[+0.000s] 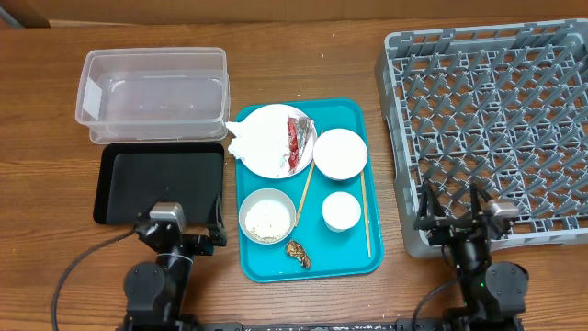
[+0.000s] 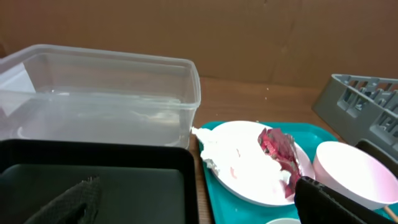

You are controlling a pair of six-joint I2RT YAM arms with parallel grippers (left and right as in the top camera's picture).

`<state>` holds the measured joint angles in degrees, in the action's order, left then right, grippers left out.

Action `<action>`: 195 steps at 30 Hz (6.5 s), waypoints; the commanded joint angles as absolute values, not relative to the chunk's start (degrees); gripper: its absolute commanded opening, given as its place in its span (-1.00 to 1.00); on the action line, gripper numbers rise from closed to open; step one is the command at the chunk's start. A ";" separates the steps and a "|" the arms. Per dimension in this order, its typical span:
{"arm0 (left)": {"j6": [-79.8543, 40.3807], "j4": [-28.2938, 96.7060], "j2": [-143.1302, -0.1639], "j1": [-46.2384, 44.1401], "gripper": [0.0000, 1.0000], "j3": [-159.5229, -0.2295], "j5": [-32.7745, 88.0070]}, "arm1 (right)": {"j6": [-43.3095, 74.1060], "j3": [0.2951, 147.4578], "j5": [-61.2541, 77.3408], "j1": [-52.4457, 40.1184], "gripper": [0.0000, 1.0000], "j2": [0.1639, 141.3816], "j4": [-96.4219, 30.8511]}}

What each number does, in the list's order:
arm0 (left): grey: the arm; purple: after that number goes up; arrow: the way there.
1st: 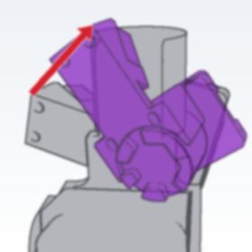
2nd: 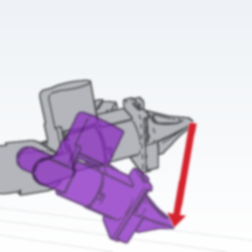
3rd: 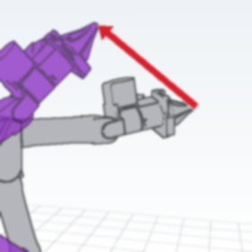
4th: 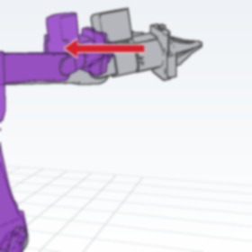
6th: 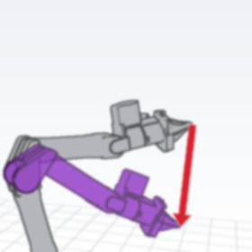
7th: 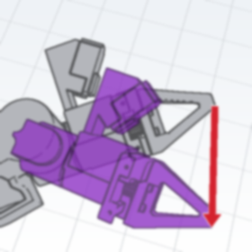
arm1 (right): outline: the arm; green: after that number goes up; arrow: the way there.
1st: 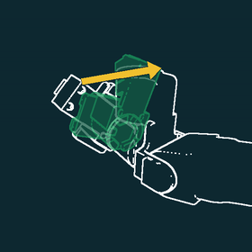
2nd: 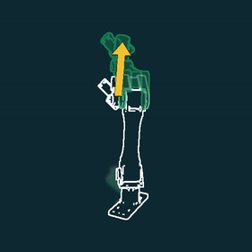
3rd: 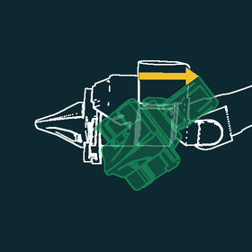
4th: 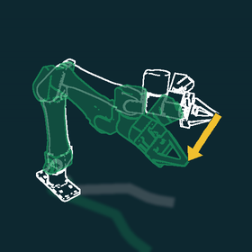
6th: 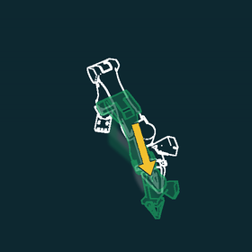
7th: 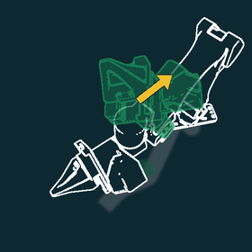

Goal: Sort waste into correct bins and load items into the dishwasher
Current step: 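Move the left gripper over the white plate toward the tissue, then grasp the white tissue on the plate with the left gripper, then drop the tissue into the clear plastic bin, then grasp the red wrapper on the plate and carry it to the bin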

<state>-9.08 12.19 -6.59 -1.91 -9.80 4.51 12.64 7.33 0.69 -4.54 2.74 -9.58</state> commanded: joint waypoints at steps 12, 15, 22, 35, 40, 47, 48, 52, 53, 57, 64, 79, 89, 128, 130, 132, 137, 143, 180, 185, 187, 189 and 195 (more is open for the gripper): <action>-8.95 30.15 -43.51 -2.28 0.99 -43.33 9.69 | 13.72 39.99 2.68 -4.43 1.00 33.80 -33.50; -8.95 41.08 -51.13 -2.28 0.99 -52.64 10.55 | 13.52 46.44 2.66 -4.40 1.00 40.36 -39.79; -8.82 57.34 -60.93 -2.26 0.99 -62.61 6.90 | 13.58 52.60 2.72 -4.43 1.00 49.21 -46.98; -10.15 51.51 -66.50 -2.33 1.00 -62.65 16.19 | 13.54 52.64 4.12 -4.43 1.00 49.58 -49.89; -11.81 46.54 -69.71 -4.47 1.00 -63.16 15.92 | 13.56 52.64 4.12 -4.43 1.00 49.58 -49.89; -11.75 42.22 -77.34 -13.50 0.94 -68.25 4.86 | 13.56 52.64 4.14 -4.43 1.00 49.58 -49.95; -11.62 41.82 -78.67 -14.83 0.91 -69.19 2.98 | 13.56 52.64 4.12 -4.43 1.00 49.58 -49.95; -11.53 38.61 -84.09 -19.00 0.82 -71.16 -0.62 | 13.56 52.62 4.12 -4.43 1.00 49.58 -49.89; -11.53 37.30 -85.43 -19.88 0.82 -71.16 -0.62 | 13.56 52.62 4.12 -4.43 1.00 49.58 -49.93; -11.14 33.50 -90.94 -22.26 0.74 -71.16 -0.62 | 13.56 52.62 4.12 -4.43 1.00 49.58 -50.06; -10.24 29.95 -100.31 -23.70 0.66 -71.16 -0.60 | 13.56 52.62 4.14 -4.43 1.00 49.58 -50.09; -7.46 29.34 -110.06 -23.77 -0.28 -71.16 -0.62 | 13.56 52.62 4.14 -4.43 1.00 49.58 -50.63; -7.49 35.70 -107.68 -23.51 -0.92 -75.31 -1.52 | 13.54 52.62 4.10 -4.43 1.00 49.58 -51.42; -10.35 40.71 -100.25 -10.02 0.27 -88.64 6.09 | 13.56 52.62 3.97 -4.43 1.00 49.58 -51.62; -12.69 40.82 -100.42 -11.77 0.29 -88.16 7.51 | 13.56 52.62 3.97 -4.43 1.00 49.58 -51.62; -15.49 40.99 -100.99 -13.89 0.27 -87.48 7.29 | 13.56 52.62 3.97 -4.43 1.00 49.58 -51.62; -22.06 41.47 -105.36 -19.27 0.26 -86.65 7.05 | 13.56 52.62 3.97 -4.43 1.00 49.58 -51.62; -25.23 41.60 -112.46 -23.29 0.25 -86.65 5.45 | 13.56 52.62 3.97 -4.43 1.00 49.58 -51.90; -23.92 46.89 -103.81 -20.38 -0.92 -92.77 -15.90 | 13.56 52.62 3.95 -4.43 1.00 49.58 -53.32; -22.17 46.89 -101.45 -15.42 -0.92 -92.75 -21.56 | 13.56 52.62 3.95 -4.43 1.00 49.58 -53.25; -22.22 46.94 -102.15 -12.82 -0.92 -92.71 -21.30 | 13.56 52.62 3.95 -4.43 1.00 49.58 -53.28; -22.26 46.89 -103.20 -10.68 -0.92 -92.71 -21.15 | 13.56 52.62 3.95 -4.43 1.00 49.58 -53.30; -22.20 46.87 -106.52 -7.09 -0.10 -92.71 -17.93 | 13.56 52.62 3.95 -4.43 1.00 49.58 -53.28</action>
